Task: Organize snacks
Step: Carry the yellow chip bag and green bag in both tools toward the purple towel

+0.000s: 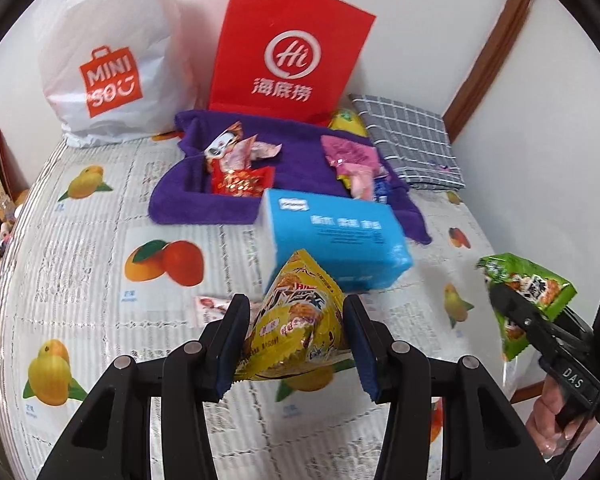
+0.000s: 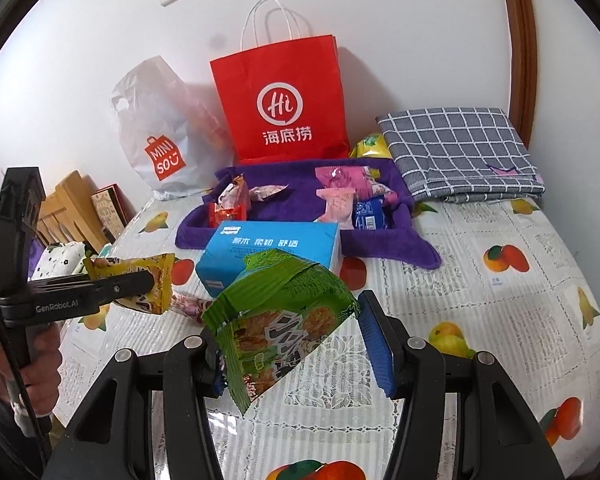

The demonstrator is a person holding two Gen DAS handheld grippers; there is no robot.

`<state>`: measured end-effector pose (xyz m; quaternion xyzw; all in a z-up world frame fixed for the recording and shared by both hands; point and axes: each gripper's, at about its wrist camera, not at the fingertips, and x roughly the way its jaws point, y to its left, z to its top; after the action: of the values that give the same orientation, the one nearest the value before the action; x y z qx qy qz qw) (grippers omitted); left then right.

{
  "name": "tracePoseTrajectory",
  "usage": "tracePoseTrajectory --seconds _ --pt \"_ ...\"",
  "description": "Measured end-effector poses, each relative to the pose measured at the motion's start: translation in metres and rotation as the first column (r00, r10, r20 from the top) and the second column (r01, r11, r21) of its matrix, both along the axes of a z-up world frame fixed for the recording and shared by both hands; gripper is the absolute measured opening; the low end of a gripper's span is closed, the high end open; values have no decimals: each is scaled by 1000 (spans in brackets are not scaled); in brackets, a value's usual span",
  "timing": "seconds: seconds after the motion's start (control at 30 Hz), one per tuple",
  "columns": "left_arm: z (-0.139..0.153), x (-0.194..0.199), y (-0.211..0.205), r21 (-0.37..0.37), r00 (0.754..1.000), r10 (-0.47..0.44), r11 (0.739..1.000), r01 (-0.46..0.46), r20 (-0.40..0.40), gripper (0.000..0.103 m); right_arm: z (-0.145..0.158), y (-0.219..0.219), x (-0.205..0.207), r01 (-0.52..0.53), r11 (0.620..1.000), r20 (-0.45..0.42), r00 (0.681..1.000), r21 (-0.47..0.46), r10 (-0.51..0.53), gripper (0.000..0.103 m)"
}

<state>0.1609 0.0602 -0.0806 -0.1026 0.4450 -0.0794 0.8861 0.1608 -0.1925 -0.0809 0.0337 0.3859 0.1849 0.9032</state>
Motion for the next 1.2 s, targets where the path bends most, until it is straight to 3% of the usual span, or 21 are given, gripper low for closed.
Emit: tracePoseTrajectory --seconds 0.47,1.2 --pt "37 1 -23 -5 997 -33 999 33 63 46 31 -2 9 22 1000 46 999 -13 -22 54" --pt "57 40 -18 -28 995 -26 999 29 99 46 55 10 50 -16 1000 92 996 -9 17 54"
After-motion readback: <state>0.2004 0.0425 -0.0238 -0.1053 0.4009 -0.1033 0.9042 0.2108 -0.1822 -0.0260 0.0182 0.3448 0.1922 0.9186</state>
